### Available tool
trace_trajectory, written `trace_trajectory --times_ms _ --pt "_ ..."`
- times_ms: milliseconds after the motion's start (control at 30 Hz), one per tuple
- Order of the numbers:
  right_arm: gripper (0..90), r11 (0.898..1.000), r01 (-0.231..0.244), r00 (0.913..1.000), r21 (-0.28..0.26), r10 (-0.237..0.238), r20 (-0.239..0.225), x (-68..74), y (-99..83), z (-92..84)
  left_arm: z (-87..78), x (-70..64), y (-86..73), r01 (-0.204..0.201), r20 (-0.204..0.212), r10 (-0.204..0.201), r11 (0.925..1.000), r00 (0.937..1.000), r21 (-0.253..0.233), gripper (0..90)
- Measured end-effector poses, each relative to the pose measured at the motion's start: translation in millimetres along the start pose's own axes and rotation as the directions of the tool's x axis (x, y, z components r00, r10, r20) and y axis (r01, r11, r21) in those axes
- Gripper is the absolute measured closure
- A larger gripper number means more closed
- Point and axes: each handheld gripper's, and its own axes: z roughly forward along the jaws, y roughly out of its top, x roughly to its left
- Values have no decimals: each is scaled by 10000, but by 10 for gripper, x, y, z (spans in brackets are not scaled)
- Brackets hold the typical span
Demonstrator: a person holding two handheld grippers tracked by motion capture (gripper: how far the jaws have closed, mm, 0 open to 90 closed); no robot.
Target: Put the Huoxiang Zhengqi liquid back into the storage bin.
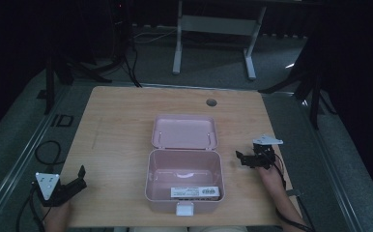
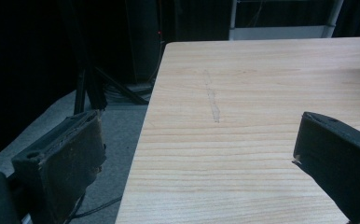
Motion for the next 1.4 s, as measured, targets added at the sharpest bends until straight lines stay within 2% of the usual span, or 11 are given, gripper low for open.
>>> trace_trajectory --times_ms 133,267,600,633,700,800,833,900,1000,1233,1400 --pt "116 9996 -205 9984 -192 214 515 -90 -43 -82 0 0 0 -1 -8 1 10000 10000 9 21" --pt "114 9977 -526 9964 -420 552 637 -174 -83 -149 1 0 0 4 -7 -4 10000 10000 10 21" --pt "112 9830 -1440 9811 -1139 1568 1137 -381 -257 -357 -3 0 -1 3 -16 -3 10000 10000 -27 21" --pt "112 9819 -1437 9776 -1232 1602 1366 -389 -280 -375 -3 -1 -1 5 -18 -5 10000 10000 -34 21" --pt "112 9718 -1682 9689 -1650 1938 1536 -413 -325 -426 -2 0 -1 6 -15 -7 10000 10000 -29 21" --pt "113 9494 -2400 9550 -2027 2684 1259 -478 -388 -504 -2 1 -1 12 -7 -12 10000 10000 -30 21" --pt "113 9494 -2400 9550 -2027 2684 1259 -478 -388 -504 -2 1 -1 12 -7 -12 10000 10000 -30 21" --pt "113 9267 -2819 9397 -2485 3189 1236 -513 -459 -576 -3 -1 -1 9 -10 -9 10000 10000 -37 21" --pt "113 9132 -3071 9262 -2680 3515 1363 -530 -534 -616 -2 -1 -1 2 -10 -2 10000 10000 -25 21" --pt "113 9341 -2369 9387 -2672 2910 1851 -437 -579 -645 -5 0 -2 -6 6 6 10000 10000 -43 21" --pt "113 9351 -2102 9469 -2854 2674 1787 -403 -588 -668 -9 -1 -3 -26 24 27 10000 10000 -51 21"
